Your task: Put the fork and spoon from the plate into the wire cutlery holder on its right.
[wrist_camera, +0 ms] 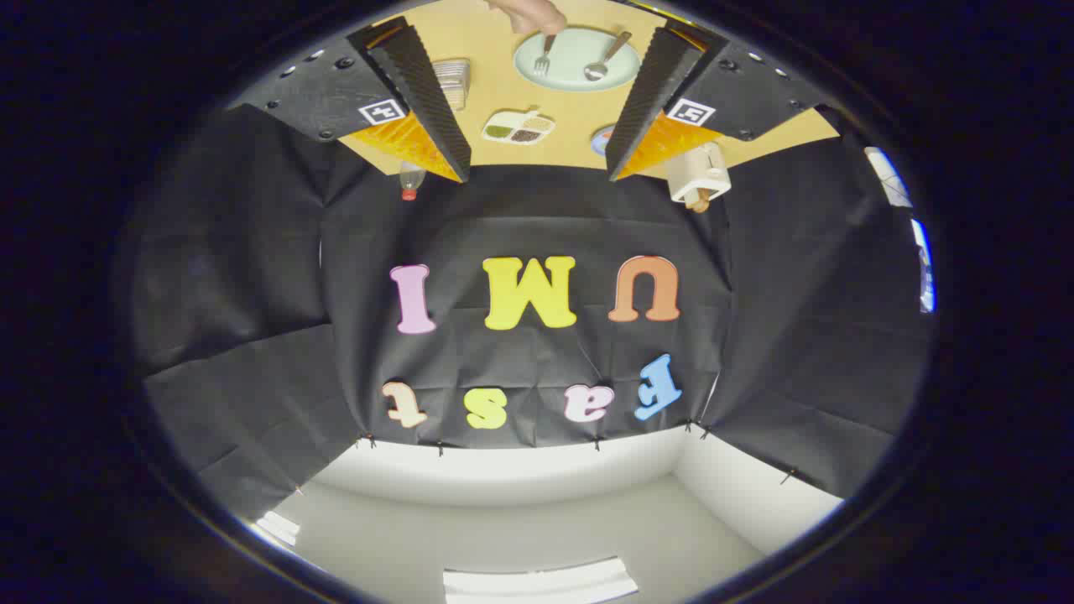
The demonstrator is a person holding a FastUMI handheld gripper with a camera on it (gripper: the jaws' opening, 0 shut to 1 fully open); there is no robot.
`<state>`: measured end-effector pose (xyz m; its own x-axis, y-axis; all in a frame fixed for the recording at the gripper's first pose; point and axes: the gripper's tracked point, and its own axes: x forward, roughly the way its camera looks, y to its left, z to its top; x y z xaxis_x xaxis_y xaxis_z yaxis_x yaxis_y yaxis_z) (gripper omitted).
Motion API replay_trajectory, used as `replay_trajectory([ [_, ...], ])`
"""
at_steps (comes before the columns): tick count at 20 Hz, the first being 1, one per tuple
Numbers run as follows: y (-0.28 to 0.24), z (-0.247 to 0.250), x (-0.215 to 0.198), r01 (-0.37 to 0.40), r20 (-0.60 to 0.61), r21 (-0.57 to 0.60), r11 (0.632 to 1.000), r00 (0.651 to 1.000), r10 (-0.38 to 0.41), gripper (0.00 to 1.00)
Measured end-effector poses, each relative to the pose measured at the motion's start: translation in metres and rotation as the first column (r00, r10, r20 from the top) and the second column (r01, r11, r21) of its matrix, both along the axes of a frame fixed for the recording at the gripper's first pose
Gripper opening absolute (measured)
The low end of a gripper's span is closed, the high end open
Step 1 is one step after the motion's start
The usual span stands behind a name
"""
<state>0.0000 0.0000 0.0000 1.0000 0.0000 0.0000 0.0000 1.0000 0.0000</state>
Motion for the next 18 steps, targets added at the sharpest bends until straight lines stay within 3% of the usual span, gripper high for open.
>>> replay_trajectory([
  [5,0.001,-0.014,0.002,0.085,-0.061,0.009,0.996,0.995,-0.084,0.95],
  [18,0.003,-0.027,0.019,0.097,-0.104,-0.008,0.995,0.99,-0.097,0.95],
])
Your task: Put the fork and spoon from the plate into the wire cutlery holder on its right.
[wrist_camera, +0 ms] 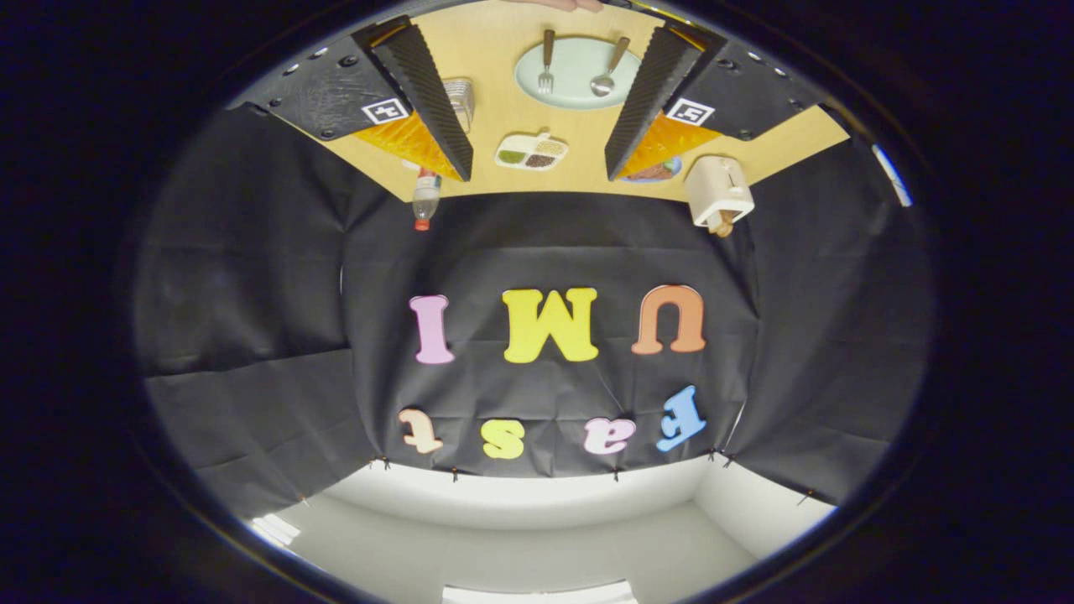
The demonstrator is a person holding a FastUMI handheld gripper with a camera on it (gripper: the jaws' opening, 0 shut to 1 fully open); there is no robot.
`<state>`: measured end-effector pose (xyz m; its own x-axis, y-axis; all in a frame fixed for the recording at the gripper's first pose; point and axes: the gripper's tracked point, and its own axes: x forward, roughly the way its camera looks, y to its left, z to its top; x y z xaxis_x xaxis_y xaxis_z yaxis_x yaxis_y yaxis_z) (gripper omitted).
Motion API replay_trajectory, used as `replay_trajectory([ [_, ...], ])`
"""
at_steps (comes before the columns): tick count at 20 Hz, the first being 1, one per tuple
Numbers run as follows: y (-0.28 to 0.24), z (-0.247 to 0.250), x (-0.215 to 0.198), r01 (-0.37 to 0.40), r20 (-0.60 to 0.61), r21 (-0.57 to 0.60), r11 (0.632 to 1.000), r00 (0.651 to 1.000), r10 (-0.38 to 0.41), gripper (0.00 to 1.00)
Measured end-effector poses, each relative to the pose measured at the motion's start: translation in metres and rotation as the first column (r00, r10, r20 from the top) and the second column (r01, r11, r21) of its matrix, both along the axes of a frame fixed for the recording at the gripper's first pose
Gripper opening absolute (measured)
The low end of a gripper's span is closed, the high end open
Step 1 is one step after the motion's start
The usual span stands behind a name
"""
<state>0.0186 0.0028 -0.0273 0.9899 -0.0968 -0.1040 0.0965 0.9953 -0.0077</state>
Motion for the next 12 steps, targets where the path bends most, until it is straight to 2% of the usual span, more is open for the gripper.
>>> replay_trajectory([
  [8,0.0,-0.003,0.009,-0.001,-0.019,0.001,1.0,1.0,0.001,0.95],
  [12,0.001,-0.025,0.022,0.008,-0.121,0.004,1.0,0.993,-0.007,0.95],
])
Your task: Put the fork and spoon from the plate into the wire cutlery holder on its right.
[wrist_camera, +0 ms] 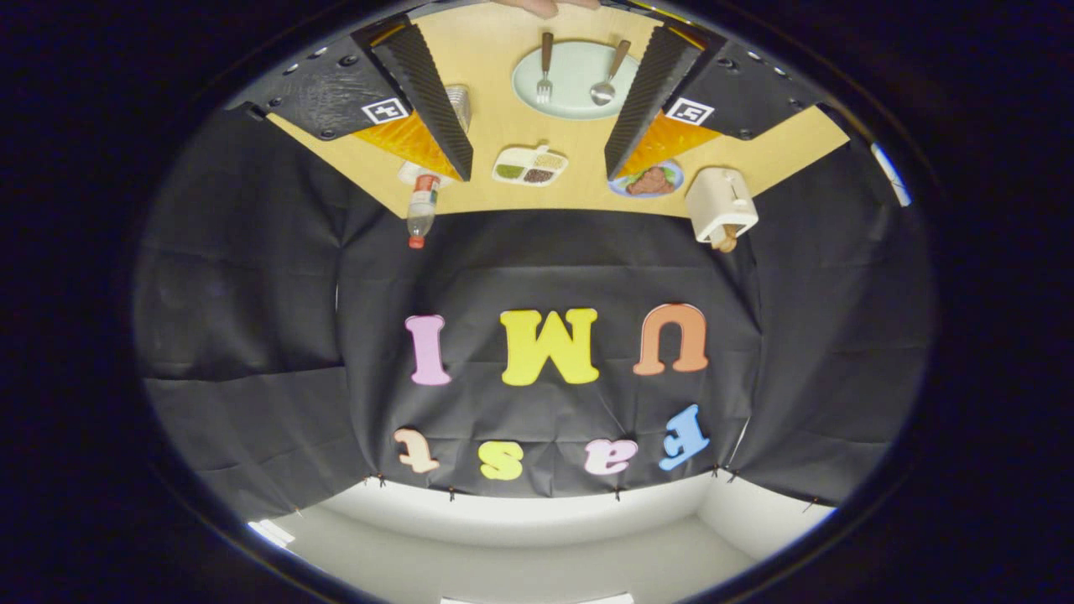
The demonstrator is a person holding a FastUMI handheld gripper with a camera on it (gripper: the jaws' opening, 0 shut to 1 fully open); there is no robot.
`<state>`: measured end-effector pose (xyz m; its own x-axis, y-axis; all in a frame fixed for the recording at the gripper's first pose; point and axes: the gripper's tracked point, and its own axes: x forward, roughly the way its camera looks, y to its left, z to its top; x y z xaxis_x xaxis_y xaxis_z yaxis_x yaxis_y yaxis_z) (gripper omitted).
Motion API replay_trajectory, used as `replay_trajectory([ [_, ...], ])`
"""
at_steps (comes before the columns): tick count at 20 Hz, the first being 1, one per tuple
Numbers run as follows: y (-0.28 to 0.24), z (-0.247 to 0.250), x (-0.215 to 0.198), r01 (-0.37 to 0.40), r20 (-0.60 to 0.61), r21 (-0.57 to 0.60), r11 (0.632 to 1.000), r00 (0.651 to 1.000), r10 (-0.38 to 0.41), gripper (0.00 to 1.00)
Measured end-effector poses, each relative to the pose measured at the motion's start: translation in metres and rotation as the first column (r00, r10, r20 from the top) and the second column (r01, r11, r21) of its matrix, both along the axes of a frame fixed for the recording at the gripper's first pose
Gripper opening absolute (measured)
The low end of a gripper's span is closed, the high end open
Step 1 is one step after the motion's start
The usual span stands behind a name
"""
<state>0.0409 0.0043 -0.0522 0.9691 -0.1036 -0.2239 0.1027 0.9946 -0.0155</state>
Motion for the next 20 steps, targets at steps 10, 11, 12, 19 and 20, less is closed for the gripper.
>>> replay_trajectory([
  [10,-0.001,-0.099,0.041,-0.006,-0.324,0.004,1.0,0.946,0.007,0.95],
  [11,-0.003,-0.111,0.043,-0.008,-0.36,0.001,1.0,0.933,0.008,0.96],
  [12,-0.002,-0.121,0.044,-0.012,-0.396,0.002,1.0,0.918,0.012,0.96],
  [19,0.003,-0.192,0.05,-0.037,-0.624,0.05,0.998,0.779,0.061,0.95],
  [20,0.006,-0.197,0.051,-0.05,-0.638,0.056,0.997,0.766,0.074,0.95],
])
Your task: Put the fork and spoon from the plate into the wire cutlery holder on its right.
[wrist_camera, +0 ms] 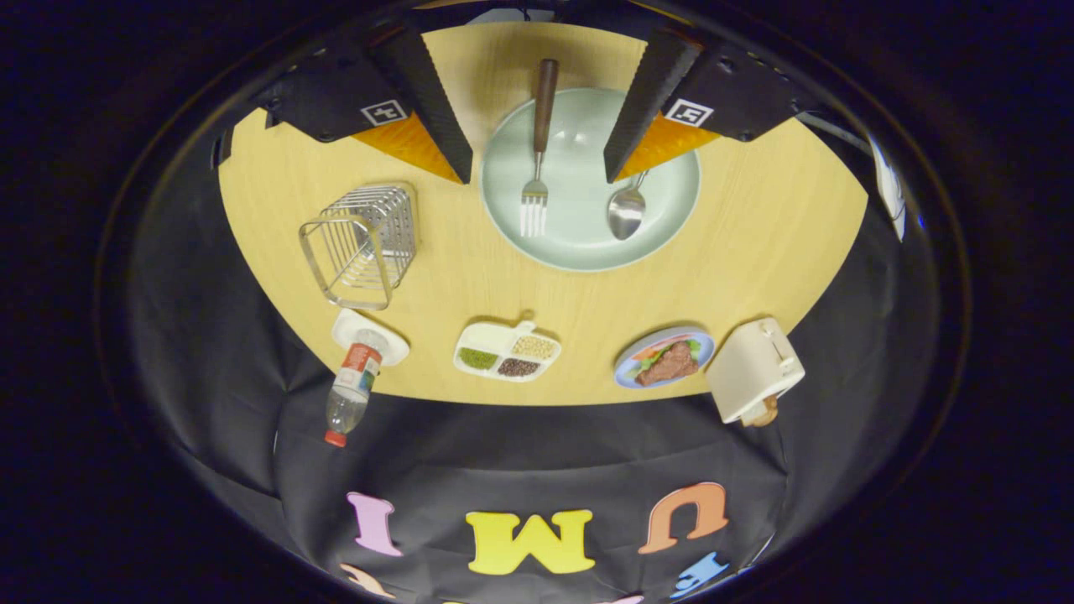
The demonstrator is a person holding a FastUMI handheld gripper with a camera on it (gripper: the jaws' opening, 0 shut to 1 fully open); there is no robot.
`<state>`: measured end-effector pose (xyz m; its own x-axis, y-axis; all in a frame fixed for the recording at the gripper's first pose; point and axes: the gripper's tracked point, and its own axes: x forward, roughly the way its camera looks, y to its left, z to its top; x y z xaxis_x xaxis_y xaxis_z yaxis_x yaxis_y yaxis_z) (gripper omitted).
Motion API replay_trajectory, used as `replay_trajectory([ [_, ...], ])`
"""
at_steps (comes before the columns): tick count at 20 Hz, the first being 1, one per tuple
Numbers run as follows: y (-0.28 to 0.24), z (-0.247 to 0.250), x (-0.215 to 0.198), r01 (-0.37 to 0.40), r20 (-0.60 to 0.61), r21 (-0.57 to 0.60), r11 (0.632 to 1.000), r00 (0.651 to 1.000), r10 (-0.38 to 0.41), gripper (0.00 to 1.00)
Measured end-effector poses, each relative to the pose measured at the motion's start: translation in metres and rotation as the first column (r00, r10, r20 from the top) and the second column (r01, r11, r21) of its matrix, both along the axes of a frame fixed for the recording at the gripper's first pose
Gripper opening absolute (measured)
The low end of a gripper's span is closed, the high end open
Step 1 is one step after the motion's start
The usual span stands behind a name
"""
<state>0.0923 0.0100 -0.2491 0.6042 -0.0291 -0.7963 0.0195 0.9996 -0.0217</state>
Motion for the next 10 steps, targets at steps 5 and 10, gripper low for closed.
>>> replay_trajectory([
  [5,0.008,-0.024,0.002,-0.026,-0.097,0.018,0.999,0.995,0.028,0.95],
  [10,0.008,-0.048,0.007,-0.012,-0.187,0.034,0.999,0.982,0.018,0.94],
])
